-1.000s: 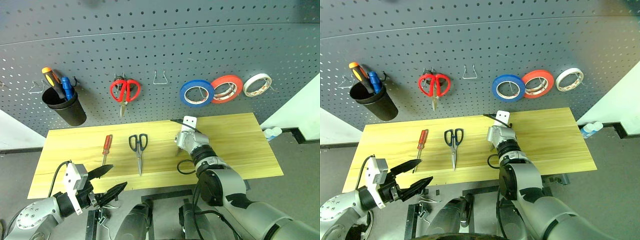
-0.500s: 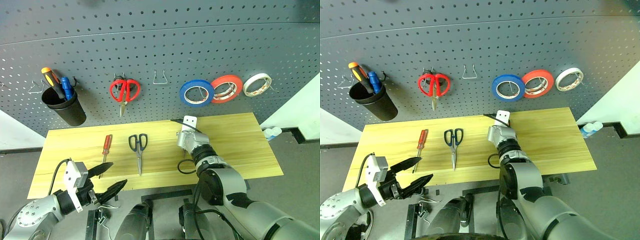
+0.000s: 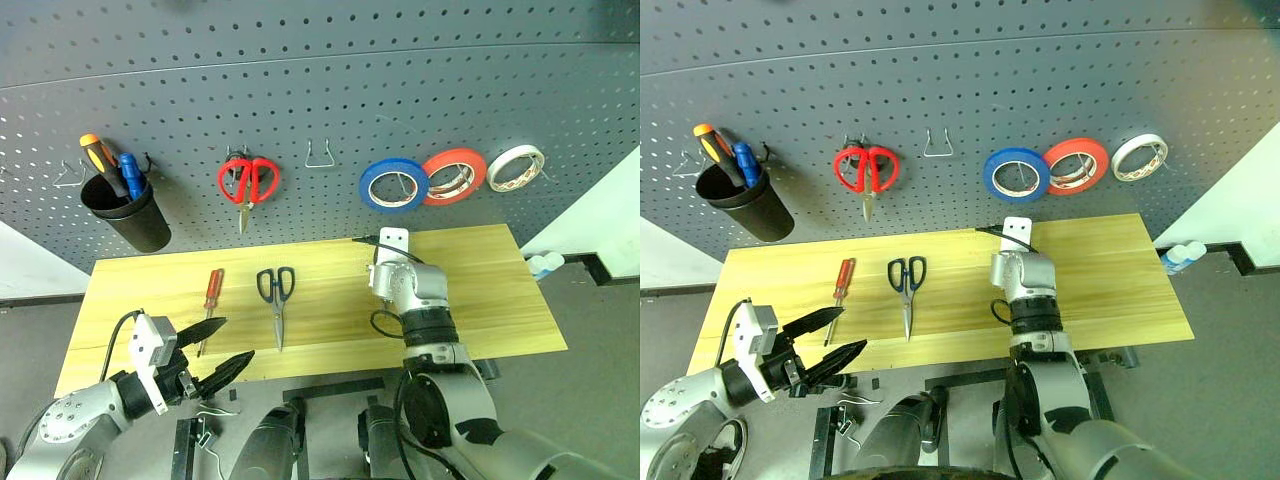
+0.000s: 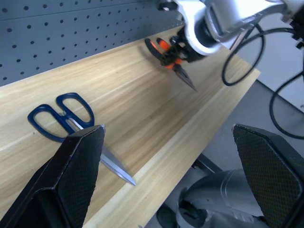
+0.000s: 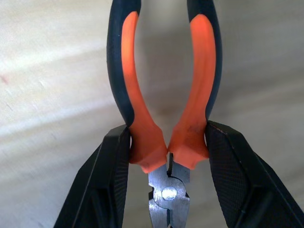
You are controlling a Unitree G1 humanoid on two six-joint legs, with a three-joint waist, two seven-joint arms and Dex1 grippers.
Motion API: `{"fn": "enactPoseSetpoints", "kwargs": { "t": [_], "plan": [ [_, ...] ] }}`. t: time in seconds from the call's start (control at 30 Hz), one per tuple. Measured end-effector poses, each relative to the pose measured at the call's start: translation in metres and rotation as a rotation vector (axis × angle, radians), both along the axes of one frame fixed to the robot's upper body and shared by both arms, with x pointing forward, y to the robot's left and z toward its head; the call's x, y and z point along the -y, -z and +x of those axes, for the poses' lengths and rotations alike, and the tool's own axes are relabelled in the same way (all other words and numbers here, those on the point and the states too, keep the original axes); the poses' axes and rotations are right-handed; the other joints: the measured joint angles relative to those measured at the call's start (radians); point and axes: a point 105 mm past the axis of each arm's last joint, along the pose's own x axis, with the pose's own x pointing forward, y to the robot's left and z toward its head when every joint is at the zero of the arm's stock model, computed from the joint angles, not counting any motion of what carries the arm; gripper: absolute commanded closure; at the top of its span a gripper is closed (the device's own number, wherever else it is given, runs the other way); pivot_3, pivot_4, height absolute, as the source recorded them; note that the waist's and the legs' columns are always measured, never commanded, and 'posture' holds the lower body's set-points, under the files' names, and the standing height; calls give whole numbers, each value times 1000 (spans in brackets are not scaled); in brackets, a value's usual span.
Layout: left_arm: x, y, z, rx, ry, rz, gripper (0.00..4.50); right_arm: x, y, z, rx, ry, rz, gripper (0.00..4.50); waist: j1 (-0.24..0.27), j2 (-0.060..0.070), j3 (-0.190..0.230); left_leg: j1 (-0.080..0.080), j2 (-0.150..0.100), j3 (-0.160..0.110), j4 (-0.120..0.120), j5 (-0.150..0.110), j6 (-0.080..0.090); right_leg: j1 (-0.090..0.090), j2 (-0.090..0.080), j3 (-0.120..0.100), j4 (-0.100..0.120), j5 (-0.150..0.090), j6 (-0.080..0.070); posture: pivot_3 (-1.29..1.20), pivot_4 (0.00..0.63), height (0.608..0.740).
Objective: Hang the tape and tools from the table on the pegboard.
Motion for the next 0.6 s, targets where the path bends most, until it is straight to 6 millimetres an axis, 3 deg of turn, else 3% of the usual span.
{"fn": "enactPoseSetpoints", "kwargs": {
  "t": [0.3, 0.5, 0.6],
  "plan": [
    [-3, 1, 9, 10, 6, 5, 0, -9, 24, -45, -60, -172, -6, 2443, 2, -1, 0, 0, 0, 0, 0, 0, 0, -4, 0, 0, 0, 0, 0, 59, 211, 740],
    [-4, 2, 13, 11, 8, 3, 0, 2, 16, -54, 52, -268, -4, 2443, 5, -2, -1, 0, 0, 0, 1, 0, 1, -4, 0, -1, 0, 0, 0, 58, 191, 740],
    [-2, 1, 16, 25, 19, 5, 0, -3, 11, -59, 131, -335, 33, 2443, 3, -2, -1, 0, 0, 0, 1, 0, 0, -4, 0, 0, 0, 0, 0, 58, 182, 740]
  ]
}}
